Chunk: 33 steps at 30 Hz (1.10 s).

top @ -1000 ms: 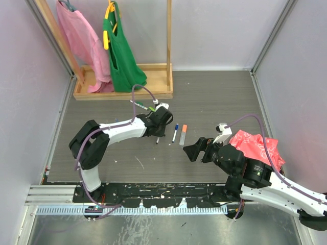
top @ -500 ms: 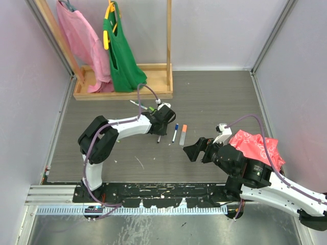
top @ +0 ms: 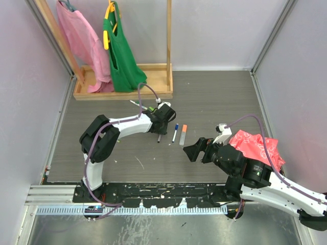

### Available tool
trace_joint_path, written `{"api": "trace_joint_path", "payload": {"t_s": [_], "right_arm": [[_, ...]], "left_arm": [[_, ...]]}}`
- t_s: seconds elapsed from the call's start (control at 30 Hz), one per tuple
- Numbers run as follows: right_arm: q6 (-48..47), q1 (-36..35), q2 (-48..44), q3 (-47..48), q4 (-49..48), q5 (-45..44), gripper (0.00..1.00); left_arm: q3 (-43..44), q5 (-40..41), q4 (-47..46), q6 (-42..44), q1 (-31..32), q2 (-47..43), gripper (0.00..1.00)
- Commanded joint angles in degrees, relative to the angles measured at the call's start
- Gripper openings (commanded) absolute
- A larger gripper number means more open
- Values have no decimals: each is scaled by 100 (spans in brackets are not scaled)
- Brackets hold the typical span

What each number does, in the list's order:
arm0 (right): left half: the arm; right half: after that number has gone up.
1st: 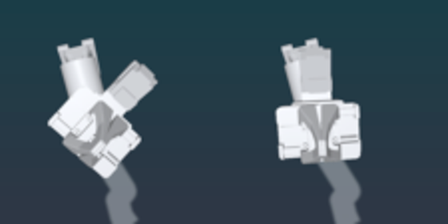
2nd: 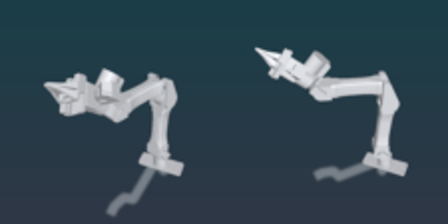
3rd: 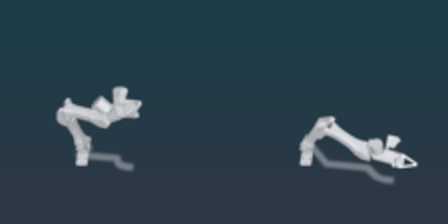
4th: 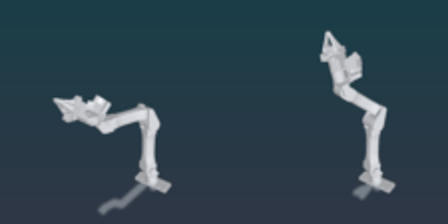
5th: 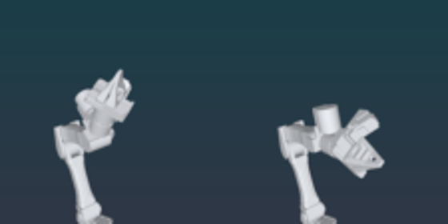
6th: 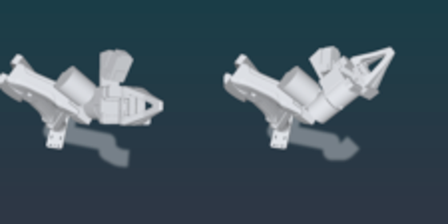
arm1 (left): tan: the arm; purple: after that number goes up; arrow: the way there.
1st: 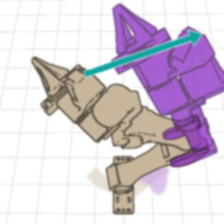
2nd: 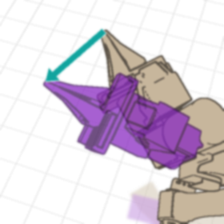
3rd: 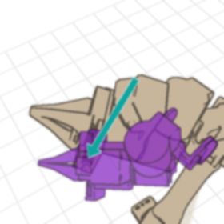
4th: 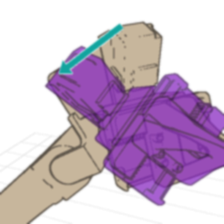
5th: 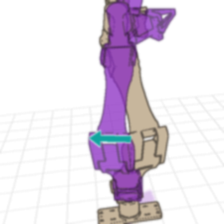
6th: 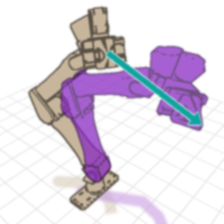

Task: Insert the pens into the pen caps
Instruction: Place the pen at the center of the board.

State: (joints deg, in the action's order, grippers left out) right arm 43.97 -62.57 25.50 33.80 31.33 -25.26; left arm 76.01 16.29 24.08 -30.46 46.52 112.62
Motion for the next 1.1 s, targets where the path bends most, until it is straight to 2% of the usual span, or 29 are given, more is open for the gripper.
{"api": "trace_joint_path", "payload": {"t_s": [0.0, 0.43, 0.8, 1.07], "right_arm": [[60, -11, 38, -12, -213, -86, 97], [9, -10, 131, -15, -264, -31, 97], [-74, -10, 340, -140, -507, 59, 97], [-138, -12, 425, -166, -528, 71, 97]], "left_arm": [[0, 24, -40, -6, -70, 9, 29], [-11, -230, 79, -37, -82, -713, 30], [-696, -238, 70, -81, -98, -2422, 33], [-2011, 131, 80, -266, -93, -4171, 33]]}}
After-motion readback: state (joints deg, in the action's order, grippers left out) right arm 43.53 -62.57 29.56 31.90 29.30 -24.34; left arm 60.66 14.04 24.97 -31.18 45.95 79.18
